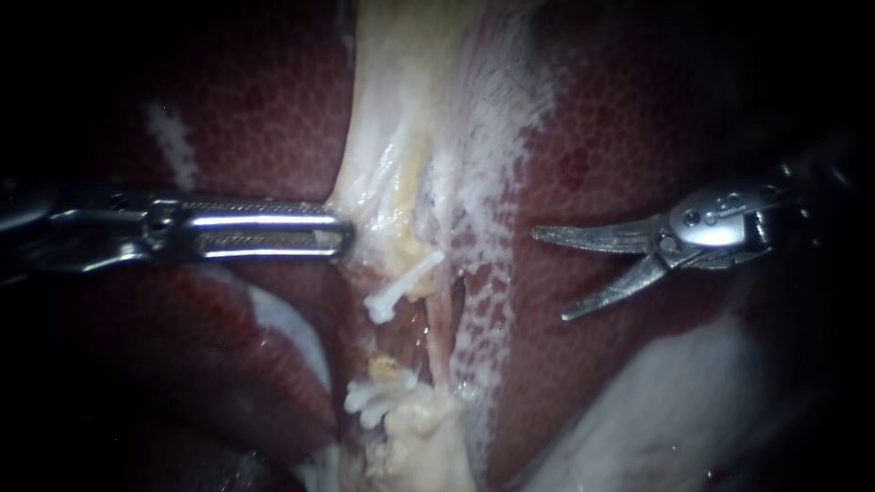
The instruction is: Go back from the cut left tube
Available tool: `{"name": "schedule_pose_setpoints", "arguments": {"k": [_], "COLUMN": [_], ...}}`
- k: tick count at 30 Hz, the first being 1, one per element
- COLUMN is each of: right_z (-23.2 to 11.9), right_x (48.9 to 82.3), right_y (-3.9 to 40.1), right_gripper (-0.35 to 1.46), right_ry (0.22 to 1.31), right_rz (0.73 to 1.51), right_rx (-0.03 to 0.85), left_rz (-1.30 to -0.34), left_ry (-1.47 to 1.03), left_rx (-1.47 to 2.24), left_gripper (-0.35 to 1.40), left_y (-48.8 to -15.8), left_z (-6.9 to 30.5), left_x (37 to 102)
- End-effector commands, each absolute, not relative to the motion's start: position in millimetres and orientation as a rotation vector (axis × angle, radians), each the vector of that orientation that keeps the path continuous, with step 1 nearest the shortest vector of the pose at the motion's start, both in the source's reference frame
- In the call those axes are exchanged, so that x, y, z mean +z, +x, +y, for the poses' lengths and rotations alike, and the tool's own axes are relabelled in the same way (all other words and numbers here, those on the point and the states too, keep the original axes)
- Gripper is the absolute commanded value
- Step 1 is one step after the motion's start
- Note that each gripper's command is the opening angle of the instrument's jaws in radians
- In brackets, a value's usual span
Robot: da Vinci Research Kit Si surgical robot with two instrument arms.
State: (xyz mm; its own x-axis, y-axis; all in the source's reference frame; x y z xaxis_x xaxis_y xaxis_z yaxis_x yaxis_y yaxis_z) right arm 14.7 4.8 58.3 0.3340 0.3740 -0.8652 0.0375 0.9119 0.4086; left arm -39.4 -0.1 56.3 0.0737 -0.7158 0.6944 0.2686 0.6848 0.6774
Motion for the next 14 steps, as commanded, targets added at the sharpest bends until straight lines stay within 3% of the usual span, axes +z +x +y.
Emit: {"name": "schedule_pose_setpoints", "arguments": {"k": [1, 14], "right_z": [4.8, 4.8], "right_x": [58.4, 58.4], "right_y": [14.8, 14.8], "right_gripper": [1.28, 1.28], "right_ry": [0.390, 0.389], "right_rz": [1.218, 1.218], "right_rx": [0.227, 0.228], "left_rz": [-1.299, -1.297], "left_ry": [0.425, 0.431], "left_rx": [-0.772, -0.774], "left_gripper": [-0.35, -0.35], "left_y": [-39.5, -39.5], "left_z": [-0.1, -0.3], "left_x": [56.3, 56.2]}}
